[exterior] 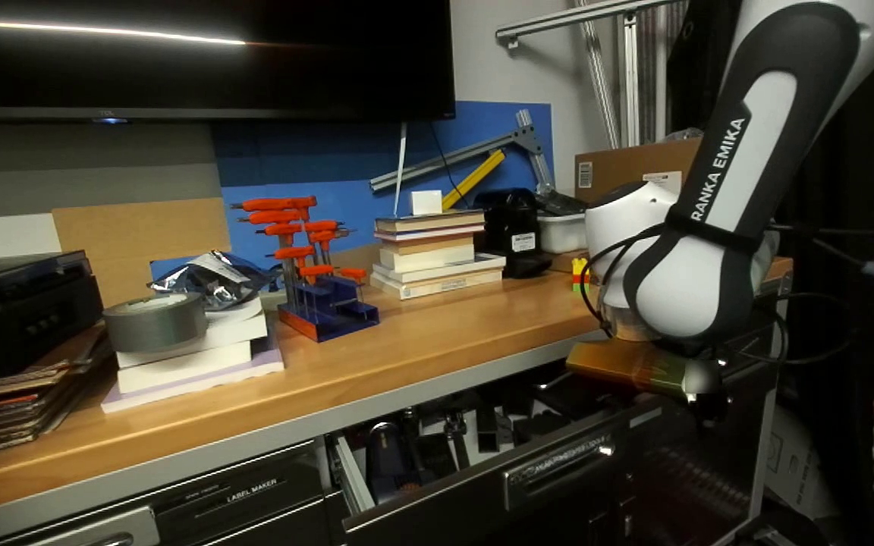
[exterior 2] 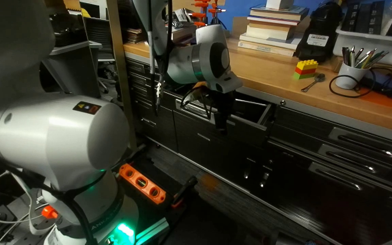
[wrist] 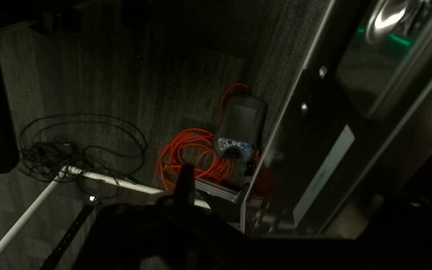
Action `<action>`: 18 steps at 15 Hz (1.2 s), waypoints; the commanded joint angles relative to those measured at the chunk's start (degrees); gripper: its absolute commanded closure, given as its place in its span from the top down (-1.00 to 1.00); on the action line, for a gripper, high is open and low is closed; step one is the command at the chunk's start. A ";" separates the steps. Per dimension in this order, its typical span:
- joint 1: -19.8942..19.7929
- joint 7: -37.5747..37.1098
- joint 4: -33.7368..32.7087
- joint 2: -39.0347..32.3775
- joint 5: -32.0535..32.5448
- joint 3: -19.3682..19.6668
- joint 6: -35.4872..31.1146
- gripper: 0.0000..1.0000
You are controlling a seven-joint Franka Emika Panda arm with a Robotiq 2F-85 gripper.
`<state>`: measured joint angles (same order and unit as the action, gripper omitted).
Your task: Open the topmost drawer, remove some things from it and put them on the table
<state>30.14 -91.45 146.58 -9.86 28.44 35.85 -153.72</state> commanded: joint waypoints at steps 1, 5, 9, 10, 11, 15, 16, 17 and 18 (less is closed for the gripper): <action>-10.71 -2.15 3.98 8.78 6.00 -7.99 8.29 1.00; -22.64 0.32 7.10 15.32 4.08 -17.49 16.55 1.00; -30.33 3.55 9.51 20.20 1.25 -23.23 20.80 1.00; -31.49 4.83 9.72 21.16 0.33 -24.31 21.09 1.00; -32.17 7.04 9.66 22.05 -1.11 -25.49 20.90 1.00; -32.06 17.39 8.84 25.39 -7.15 -29.94 18.33 1.00; -31.45 19.97 8.38 25.82 -9.34 -31.19 18.31 1.00; -30.77 22.89 8.03 26.04 -12.15 -32.31 17.89 1.00; -30.03 25.83 7.66 25.89 -15.25 -33.30 17.29 1.00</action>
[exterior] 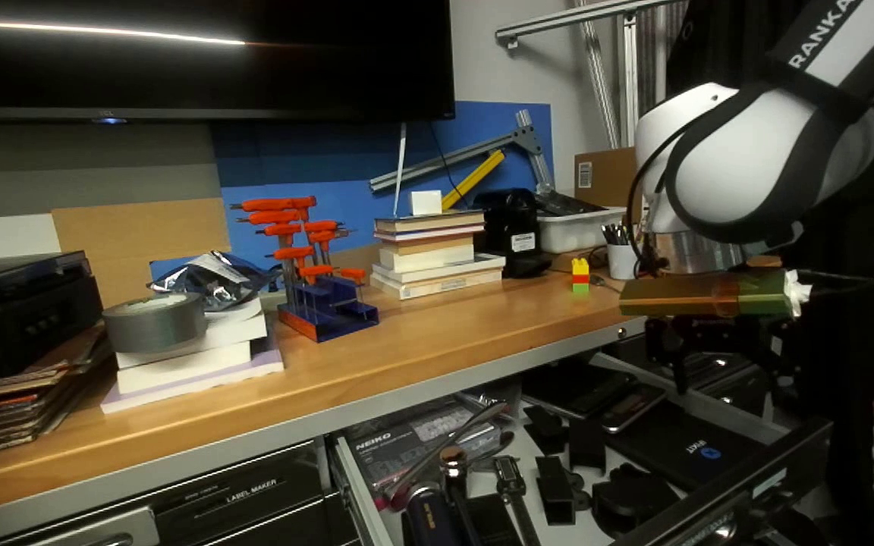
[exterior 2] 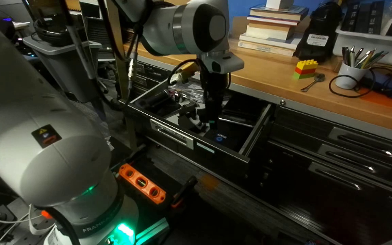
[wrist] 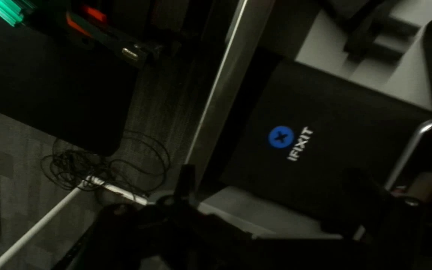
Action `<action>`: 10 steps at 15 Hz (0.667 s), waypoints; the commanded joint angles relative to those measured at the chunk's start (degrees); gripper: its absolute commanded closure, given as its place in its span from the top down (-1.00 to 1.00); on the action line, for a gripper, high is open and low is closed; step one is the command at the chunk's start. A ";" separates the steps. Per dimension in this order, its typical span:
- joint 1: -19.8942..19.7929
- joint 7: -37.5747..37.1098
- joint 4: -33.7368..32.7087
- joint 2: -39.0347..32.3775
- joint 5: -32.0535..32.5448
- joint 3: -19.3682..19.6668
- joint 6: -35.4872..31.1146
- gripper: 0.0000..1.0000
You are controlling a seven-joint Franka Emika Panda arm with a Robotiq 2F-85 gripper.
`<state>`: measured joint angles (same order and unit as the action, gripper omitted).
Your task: Open the topmost drawer, remove some things from it and put them on the table
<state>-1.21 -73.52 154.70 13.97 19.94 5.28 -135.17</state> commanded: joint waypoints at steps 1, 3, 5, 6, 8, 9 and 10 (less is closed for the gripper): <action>2.12 10.85 -0.73 1.72 -10.08 -3.57 -2.13 1.00; 3.86 17.05 -1.16 0.40 -16.53 -4.91 -4.15 1.00; 5.37 23.86 -1.07 -0.89 -22.05 -5.83 -6.71 1.00; 6.19 27.71 -1.10 -1.70 -25.11 -6.03 -7.89 1.00; 7.75 36.14 -1.44 -3.58 -31.32 -6.19 -9.88 1.00; 8.33 40.56 -1.62 -4.52 -34.05 -6.26 -10.70 1.00; 8.75 44.91 -1.79 -5.45 -36.32 -6.45 -11.41 1.00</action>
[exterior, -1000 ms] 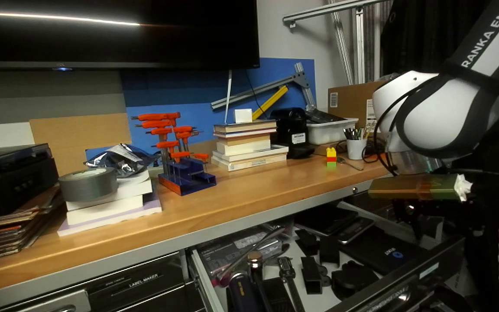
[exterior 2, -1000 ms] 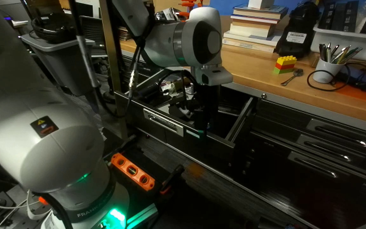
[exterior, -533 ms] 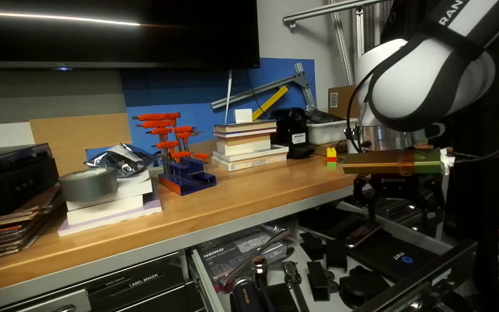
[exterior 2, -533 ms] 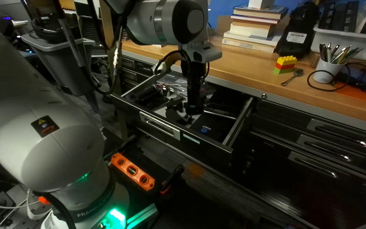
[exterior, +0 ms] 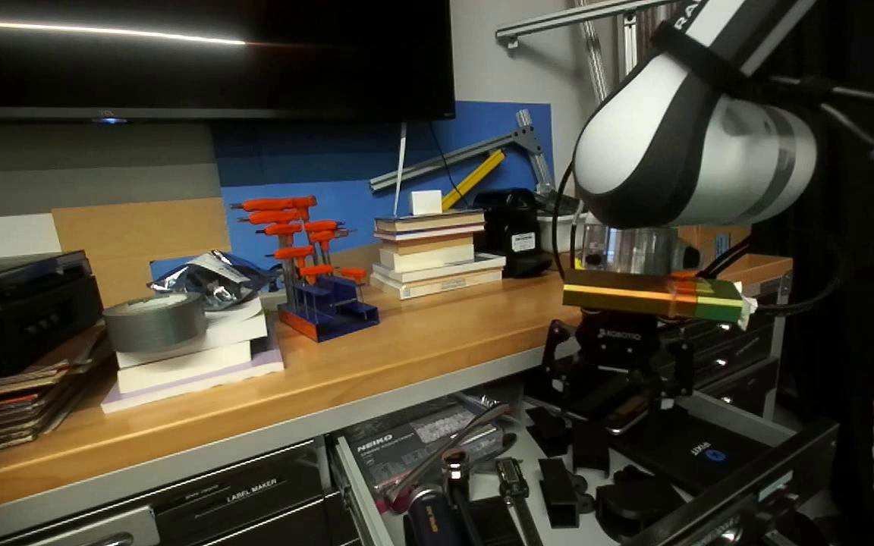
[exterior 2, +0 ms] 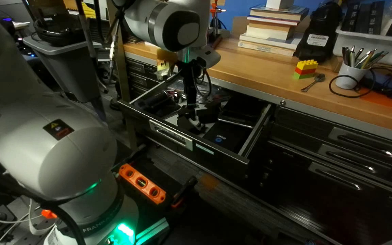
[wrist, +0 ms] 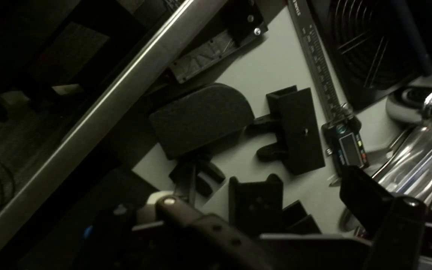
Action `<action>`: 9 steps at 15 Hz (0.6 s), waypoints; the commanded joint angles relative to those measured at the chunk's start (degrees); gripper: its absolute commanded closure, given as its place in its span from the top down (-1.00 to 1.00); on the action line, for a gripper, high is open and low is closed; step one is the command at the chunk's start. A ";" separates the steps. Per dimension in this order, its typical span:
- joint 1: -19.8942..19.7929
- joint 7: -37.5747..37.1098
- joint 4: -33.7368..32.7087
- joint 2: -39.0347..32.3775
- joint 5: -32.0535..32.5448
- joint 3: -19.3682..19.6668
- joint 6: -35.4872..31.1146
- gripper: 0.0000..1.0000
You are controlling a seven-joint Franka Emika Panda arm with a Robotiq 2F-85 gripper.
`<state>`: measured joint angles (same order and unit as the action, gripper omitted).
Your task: Open the topmost drawer, remove some things from it and put them on the table
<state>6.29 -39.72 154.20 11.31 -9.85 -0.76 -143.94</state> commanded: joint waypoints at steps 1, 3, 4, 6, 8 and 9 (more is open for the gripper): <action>1.62 15.51 -1.43 -3.91 -8.69 -0.57 -3.44 1.00; 2.04 23.79 -2.18 -6.15 -12.55 -0.78 -4.04 1.00; 1.91 26.74 -2.73 -7.27 -13.70 -0.94 -3.95 1.00; 1.23 30.06 -3.98 -9.38 -13.95 -1.34 -3.64 1.00; 0.67 31.04 -5.38 -11.55 -12.72 -1.55 -4.33 1.00; 0.49 31.30 -6.01 -12.57 -12.60 -1.61 -4.90 1.00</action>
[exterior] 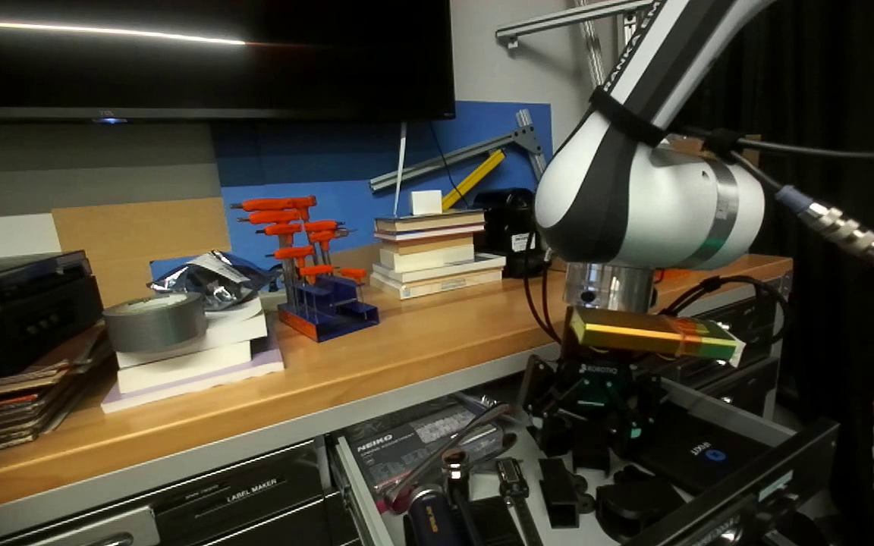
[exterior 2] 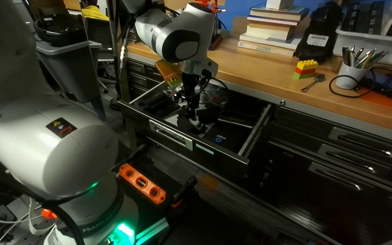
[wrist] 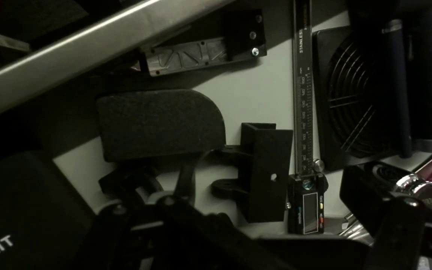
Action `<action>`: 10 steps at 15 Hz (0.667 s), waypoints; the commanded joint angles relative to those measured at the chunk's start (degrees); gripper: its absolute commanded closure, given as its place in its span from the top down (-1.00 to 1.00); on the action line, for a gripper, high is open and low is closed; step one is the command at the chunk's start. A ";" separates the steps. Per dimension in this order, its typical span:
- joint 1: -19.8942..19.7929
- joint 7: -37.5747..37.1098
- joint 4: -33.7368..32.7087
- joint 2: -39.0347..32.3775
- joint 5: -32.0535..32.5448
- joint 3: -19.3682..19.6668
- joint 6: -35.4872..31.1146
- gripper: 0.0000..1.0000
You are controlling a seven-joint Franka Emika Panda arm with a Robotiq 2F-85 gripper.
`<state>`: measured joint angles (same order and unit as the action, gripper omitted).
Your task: Open the topmost drawer, remove some things from it and put them on the table
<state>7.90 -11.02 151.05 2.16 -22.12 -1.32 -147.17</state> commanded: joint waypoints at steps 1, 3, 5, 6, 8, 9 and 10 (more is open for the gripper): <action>-1.31 2.06 -3.38 -4.43 0.27 -1.11 -2.77 1.00; -1.60 -1.68 -4.09 -6.80 3.40 -1.01 -6.60 1.00; -1.83 -4.69 -4.45 -8.91 6.16 -0.48 -10.70 1.00; -1.95 -6.22 -4.69 -9.87 7.70 -0.11 -12.11 1.00; -1.87 -9.82 -4.88 -11.25 11.31 1.03 -14.34 1.00; -1.65 -11.75 -4.91 -11.62 13.45 1.80 -15.04 1.00; -1.42 -13.33 -5.04 -11.90 15.25 2.56 -15.27 1.00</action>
<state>6.15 -19.21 147.09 -8.28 -11.88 -0.42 -160.31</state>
